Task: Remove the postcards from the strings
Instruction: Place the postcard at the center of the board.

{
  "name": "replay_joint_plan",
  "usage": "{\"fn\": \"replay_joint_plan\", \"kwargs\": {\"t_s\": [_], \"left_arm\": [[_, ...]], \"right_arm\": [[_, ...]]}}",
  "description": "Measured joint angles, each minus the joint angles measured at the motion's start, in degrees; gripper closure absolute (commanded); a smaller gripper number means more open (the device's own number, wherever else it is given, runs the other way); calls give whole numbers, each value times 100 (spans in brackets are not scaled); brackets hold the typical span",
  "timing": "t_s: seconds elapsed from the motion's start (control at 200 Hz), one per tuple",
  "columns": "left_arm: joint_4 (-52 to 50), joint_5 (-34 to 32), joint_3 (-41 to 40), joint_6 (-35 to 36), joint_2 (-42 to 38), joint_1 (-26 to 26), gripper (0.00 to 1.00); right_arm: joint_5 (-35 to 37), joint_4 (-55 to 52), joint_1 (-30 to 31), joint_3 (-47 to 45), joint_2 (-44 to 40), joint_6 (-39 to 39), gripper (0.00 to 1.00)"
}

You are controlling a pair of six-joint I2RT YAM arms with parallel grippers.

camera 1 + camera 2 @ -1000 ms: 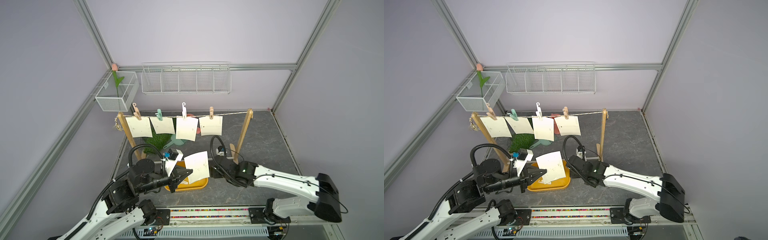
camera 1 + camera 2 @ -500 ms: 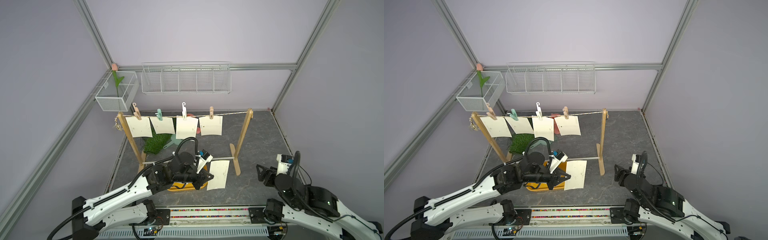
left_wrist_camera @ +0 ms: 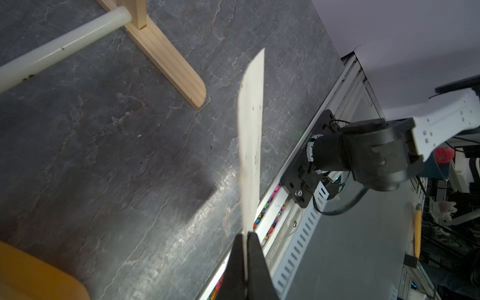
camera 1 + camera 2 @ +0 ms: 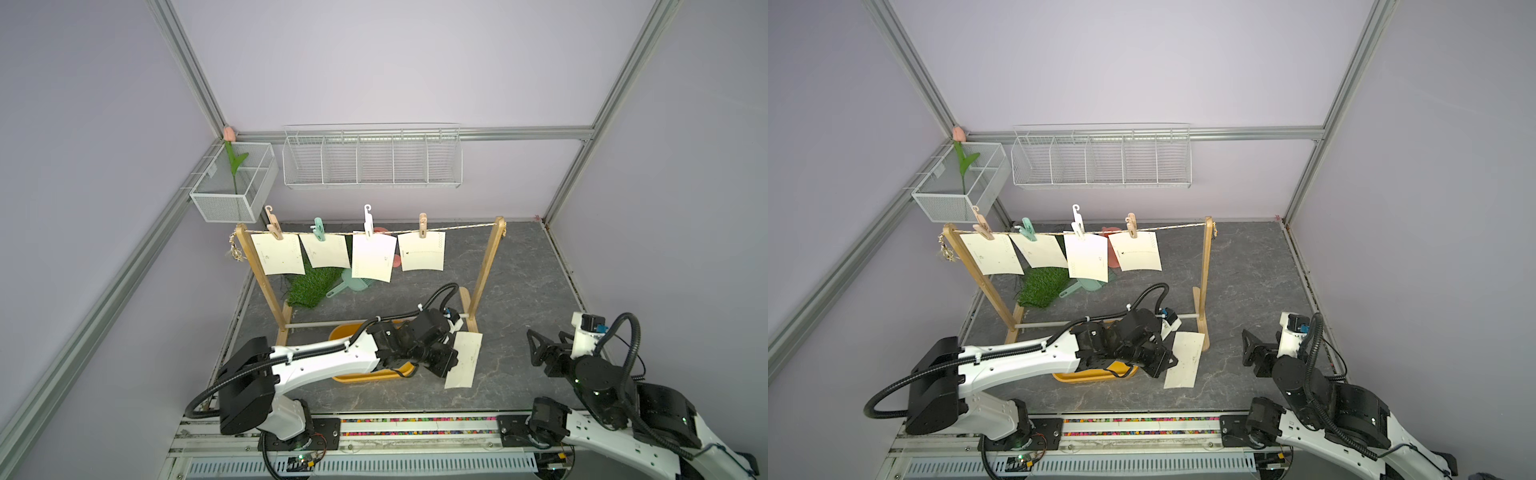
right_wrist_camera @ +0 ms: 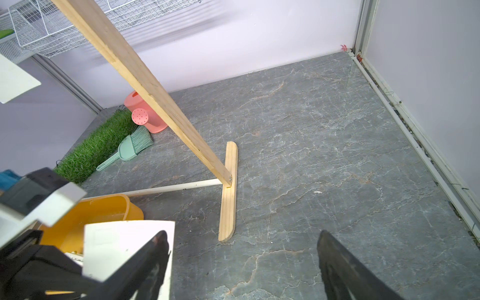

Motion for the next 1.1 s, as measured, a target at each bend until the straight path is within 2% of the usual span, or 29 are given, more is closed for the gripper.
{"fn": "replay_joint_plan", "kwargs": {"t_s": [0.18, 0.66, 1.1], "left_arm": [[-164, -90, 424, -208, 610, 0, 100], [-625, -184, 551, -479, 1029, 0, 100], [-708, -426, 551, -483, 1060, 0, 85]], "right_arm": [[20, 0, 0, 0, -2, -85, 10], [63, 7, 0, -2, -42, -166, 9], [63, 7, 0, -2, -42, -170, 8]]}}
